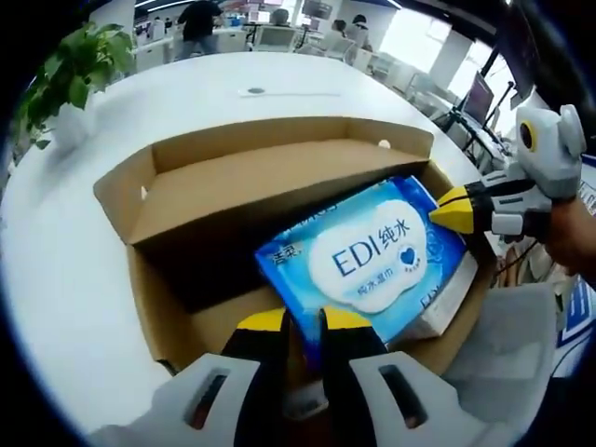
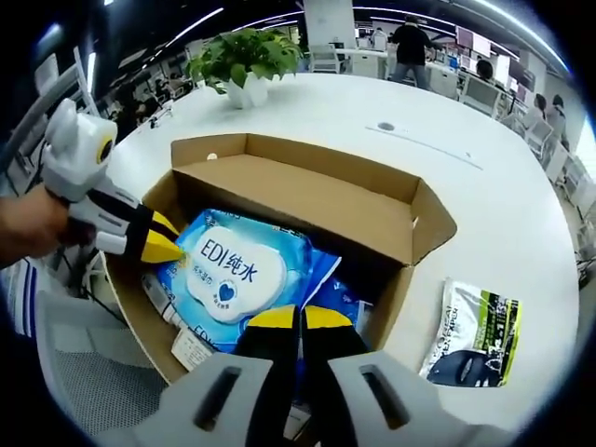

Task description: Operate the shoe box by opening the lid, removing the specified soft item, and placing it in the target area until the item is outside and the box remains undamaged.

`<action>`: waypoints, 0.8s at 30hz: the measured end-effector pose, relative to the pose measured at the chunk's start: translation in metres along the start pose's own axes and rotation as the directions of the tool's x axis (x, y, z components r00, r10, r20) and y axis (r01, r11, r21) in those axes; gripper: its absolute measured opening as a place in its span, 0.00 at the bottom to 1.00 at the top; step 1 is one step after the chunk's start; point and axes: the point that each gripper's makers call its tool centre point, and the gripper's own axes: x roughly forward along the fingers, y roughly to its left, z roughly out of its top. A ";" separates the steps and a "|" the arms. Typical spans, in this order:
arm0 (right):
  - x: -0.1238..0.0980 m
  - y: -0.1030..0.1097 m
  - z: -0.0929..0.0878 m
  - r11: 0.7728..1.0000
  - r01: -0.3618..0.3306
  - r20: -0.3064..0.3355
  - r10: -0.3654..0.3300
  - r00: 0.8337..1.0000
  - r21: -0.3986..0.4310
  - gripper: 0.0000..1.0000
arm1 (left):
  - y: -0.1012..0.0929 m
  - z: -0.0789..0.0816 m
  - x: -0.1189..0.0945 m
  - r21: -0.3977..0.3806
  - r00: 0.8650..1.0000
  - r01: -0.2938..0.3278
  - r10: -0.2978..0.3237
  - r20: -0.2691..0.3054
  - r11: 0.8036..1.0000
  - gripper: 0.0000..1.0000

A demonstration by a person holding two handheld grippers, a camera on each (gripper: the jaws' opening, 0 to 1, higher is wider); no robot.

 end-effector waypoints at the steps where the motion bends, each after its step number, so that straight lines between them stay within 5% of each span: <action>1: 0.001 0.000 0.000 1.000 0.000 0.000 0.000 1.000 0.002 0.00 | 0.000 0.000 0.001 0.003 1.000 -0.001 0.001 -0.002 1.000 0.11; 24: 0.001 0.000 -0.005 1.000 -0.008 0.009 0.007 1.000 0.027 0.00 | 0.002 -0.002 0.006 0.004 1.000 -0.008 0.008 -0.011 1.000 0.00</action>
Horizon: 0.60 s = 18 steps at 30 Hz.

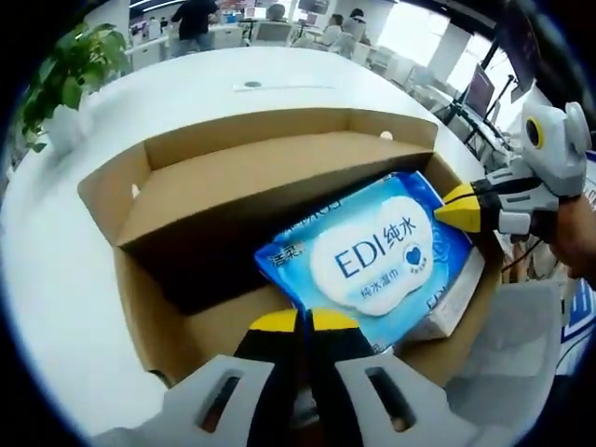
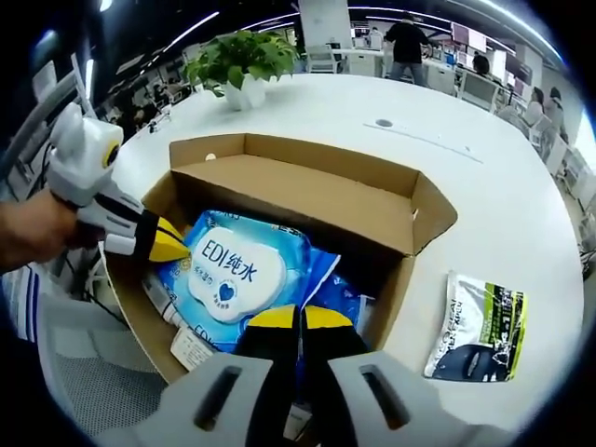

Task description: Operate the shoe box by opening the lid, removing the specified soft item, and placing it in the target area until the item is outside and the box remains undamaged.

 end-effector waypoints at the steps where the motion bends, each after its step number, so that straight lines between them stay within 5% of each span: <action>1: 0.000 0.000 0.000 1.000 0.000 0.001 0.000 1.000 0.001 0.00 | 0.000 0.000 0.000 -0.002 1.000 0.000 0.000 0.003 1.000 0.00; 18: -0.016 0.005 0.010 0.999 -0.004 0.044 0.002 0.999 0.034 0.00 | -0.005 0.018 -0.028 0.012 0.999 -0.011 0.011 0.053 1.000 0.00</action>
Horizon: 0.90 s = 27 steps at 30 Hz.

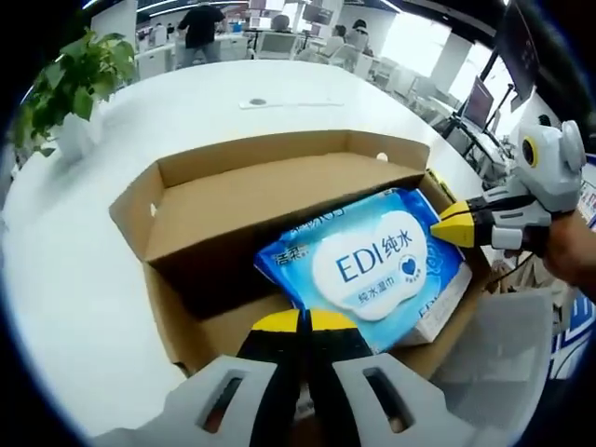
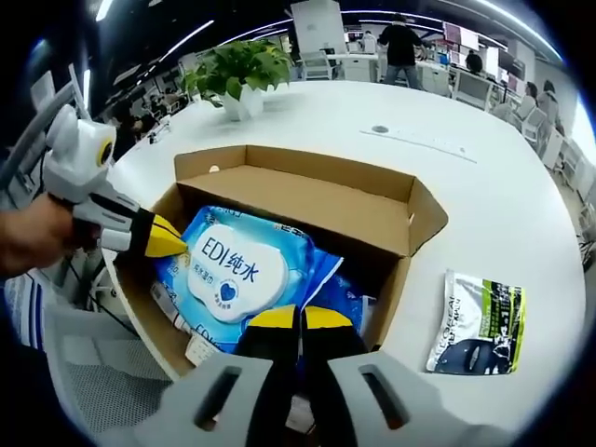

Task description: Operate the shoe box by opening the lid, removing the specified soft item, and placing it in the target area until the item is outside and the box remains undamaged.

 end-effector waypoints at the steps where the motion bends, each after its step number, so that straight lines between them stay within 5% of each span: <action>1: -0.002 0.000 0.002 1.000 -0.001 0.005 0.001 1.000 0.002 0.00 | -0.001 0.002 -0.003 0.005 1.000 -0.001 0.001 0.006 1.000 0.00; 27: -0.047 0.000 0.023 1.000 0.003 0.094 -0.003 0.996 0.004 0.00 | -0.030 0.034 -0.043 0.077 0.997 0.009 -0.015 0.076 0.997 0.00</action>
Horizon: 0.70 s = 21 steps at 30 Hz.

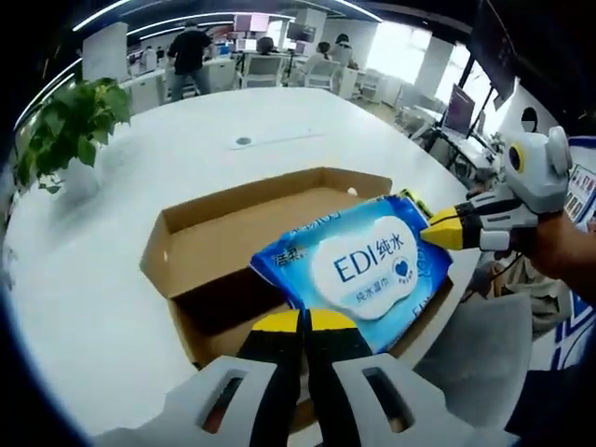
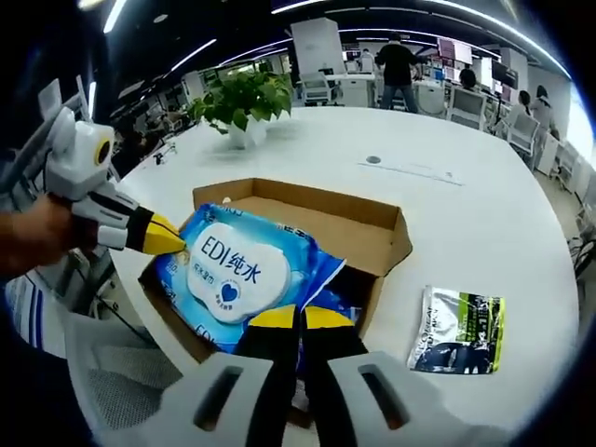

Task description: Operate the shoe box by opening the lid, removing the specified soft item, and placing it in the target area until the item is outside and the box remains undamaged.

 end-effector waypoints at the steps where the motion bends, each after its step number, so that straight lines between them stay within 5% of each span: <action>1: -0.001 -0.001 0.001 1.000 0.002 0.003 -0.002 1.000 0.001 0.00 | -0.002 0.001 0.000 0.003 1.000 0.002 -0.002 0.001 1.000 0.00; 21: -0.027 -0.035 0.005 0.999 0.043 0.028 -0.044 0.999 0.016 0.00 | -0.039 0.023 0.007 0.050 0.999 0.040 -0.040 0.013 0.998 0.00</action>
